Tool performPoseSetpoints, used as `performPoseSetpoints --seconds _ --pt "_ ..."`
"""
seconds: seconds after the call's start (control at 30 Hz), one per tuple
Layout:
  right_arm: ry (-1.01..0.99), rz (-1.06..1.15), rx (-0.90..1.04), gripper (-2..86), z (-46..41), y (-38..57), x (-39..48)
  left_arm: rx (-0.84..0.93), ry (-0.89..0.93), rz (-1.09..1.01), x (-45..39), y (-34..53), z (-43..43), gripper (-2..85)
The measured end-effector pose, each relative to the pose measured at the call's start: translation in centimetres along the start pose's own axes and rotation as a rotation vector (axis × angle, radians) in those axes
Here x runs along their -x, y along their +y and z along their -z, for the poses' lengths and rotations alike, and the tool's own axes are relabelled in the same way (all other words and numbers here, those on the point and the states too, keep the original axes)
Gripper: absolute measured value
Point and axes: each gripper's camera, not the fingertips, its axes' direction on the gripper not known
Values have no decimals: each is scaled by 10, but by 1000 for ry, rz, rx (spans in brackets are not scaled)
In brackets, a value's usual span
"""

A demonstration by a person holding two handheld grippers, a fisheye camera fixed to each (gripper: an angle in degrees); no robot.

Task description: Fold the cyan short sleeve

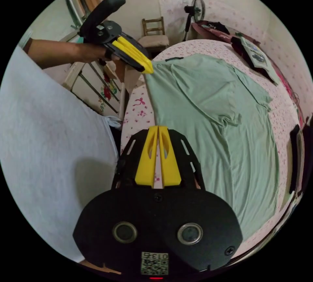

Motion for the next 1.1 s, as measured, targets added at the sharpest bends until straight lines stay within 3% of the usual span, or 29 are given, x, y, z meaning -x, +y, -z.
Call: performPoseSetpoints --seconds 0.07,0.17,0.3,0.47,0.57,0.8,0.93,1.1 --pt "49 -159 -8 0 17 29 -21 98 42 -50 -4 -3 -15 -4" --pt "135 -419 -13 1 41 83 -53 48 20 -90 -4 8 -9 -4" --pt "336 -774 -13 6 74 166 -85 120 46 -87 8 11 -3 -4" --pt "502 -1140 16 8 108 255 -107 -7 13 59 30 -6 20 -3" --pt "474 -1155 119 3 98 268 -112 54 4 30 27 -21 3 -3" --pt "589 -1134 38 5 118 255 -114 126 -9 81 52 6 -5 -3" --pt "348 -900 -120 14 104 188 -137 23 24 163 76 7 12 -3" --pt "112 -573 -100 43 48 63 -158 1 -21 106 72 -22 -1 -4"
